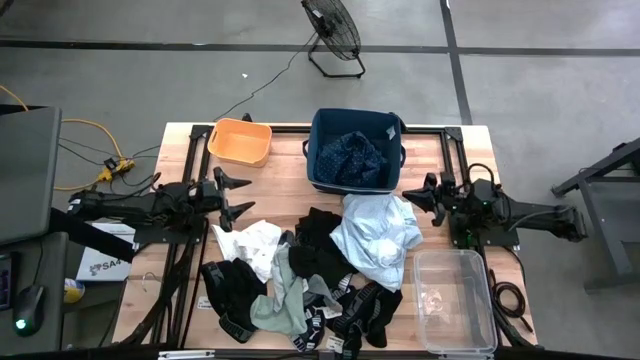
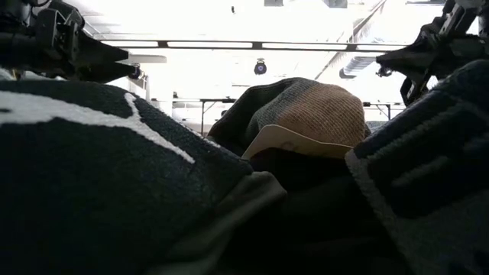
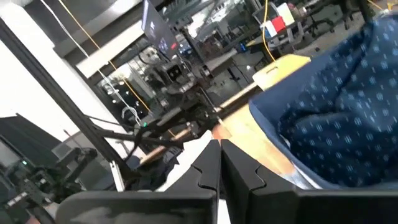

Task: Pick & Place Cloths
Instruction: Put the light blue shirt into the blue laundry bin

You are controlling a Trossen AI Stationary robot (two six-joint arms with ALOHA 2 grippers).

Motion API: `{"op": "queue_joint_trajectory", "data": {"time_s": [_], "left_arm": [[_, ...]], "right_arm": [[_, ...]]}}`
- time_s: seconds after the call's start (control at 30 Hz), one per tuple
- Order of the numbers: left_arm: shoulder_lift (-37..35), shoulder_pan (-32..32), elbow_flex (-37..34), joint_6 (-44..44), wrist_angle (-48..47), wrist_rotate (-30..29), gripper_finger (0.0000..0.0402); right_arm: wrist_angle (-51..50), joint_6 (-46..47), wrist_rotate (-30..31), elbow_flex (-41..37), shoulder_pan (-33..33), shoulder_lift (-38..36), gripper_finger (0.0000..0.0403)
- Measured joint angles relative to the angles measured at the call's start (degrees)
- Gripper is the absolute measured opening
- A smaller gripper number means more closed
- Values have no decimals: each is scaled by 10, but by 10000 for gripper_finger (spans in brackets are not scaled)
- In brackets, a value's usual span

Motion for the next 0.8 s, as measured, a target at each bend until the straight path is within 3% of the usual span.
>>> {"op": "queue_joint_trajectory", "data": {"time_s": [0.3, 0.5, 0.63, 0.8], "left_arm": [[0, 0, 0, 0, -15, -1, 305], [0, 0, 0, 0, -15, -1, 305], [0, 0, 0, 0, -15, -1, 305], [0, 0, 0, 0, -14, -1, 305]], "right_arm": [[-24, -55, 1, 119, 0, 116, 4], [-162, -75, 44, 252, 9, 233, 4], [-259, -32, 84, 331, 29, 306, 4], [-321, 6, 89, 407, 60, 383, 4]]}}
